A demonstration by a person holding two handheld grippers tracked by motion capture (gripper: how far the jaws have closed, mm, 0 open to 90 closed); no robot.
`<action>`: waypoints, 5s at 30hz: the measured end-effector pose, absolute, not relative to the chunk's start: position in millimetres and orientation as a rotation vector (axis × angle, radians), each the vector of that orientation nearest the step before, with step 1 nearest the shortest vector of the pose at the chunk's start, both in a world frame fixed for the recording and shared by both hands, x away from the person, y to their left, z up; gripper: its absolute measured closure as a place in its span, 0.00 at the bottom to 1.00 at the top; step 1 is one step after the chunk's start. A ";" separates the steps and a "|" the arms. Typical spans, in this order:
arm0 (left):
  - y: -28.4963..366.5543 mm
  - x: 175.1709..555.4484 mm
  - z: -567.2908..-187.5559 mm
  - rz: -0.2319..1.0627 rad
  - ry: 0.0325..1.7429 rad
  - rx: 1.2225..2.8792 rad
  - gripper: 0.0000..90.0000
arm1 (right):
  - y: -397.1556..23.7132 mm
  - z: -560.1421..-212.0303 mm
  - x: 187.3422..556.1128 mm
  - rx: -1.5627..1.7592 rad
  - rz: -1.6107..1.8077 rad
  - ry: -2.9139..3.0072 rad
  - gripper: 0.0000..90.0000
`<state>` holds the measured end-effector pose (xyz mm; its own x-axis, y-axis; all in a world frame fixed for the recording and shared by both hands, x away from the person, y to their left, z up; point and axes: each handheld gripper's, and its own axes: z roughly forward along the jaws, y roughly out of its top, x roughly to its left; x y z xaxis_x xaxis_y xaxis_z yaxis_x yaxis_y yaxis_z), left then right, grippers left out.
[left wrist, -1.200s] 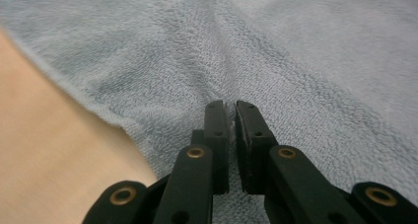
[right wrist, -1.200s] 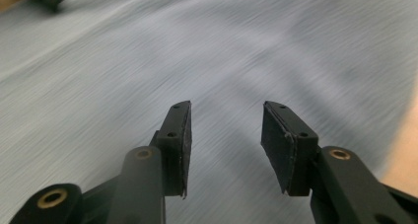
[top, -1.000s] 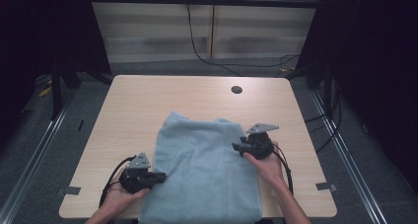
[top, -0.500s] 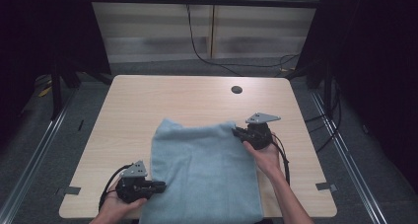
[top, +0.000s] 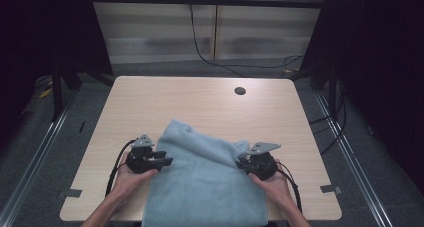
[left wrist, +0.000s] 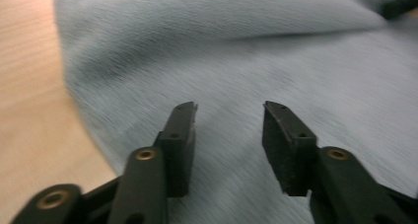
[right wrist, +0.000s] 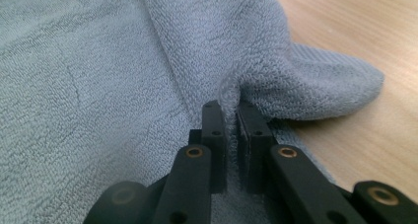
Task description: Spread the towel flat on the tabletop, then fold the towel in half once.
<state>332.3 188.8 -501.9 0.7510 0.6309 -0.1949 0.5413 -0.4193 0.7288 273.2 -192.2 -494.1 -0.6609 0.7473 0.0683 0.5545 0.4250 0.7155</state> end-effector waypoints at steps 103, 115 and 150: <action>205.2 387.6 -506.3 0.238 0.968 2.082 0.43 | -199.9 -504.4 381.5 1.316 0.930 2.284 0.51; 198.1 377.0 -504.0 0.263 0.835 2.182 0.92 | -199.4 -504.1 370.8 1.302 1.065 2.346 0.92; 206.1 417.1 -362.4 0.218 0.817 1.784 0.95 | -219.1 -361.8 395.4 1.225 1.418 2.092 0.94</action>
<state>417.1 206.1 -362.4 0.7447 0.6223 -0.2411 0.4188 -0.1546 0.8948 395.4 -219.1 -361.8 -0.5750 0.7969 0.1852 0.4674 0.1341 0.8738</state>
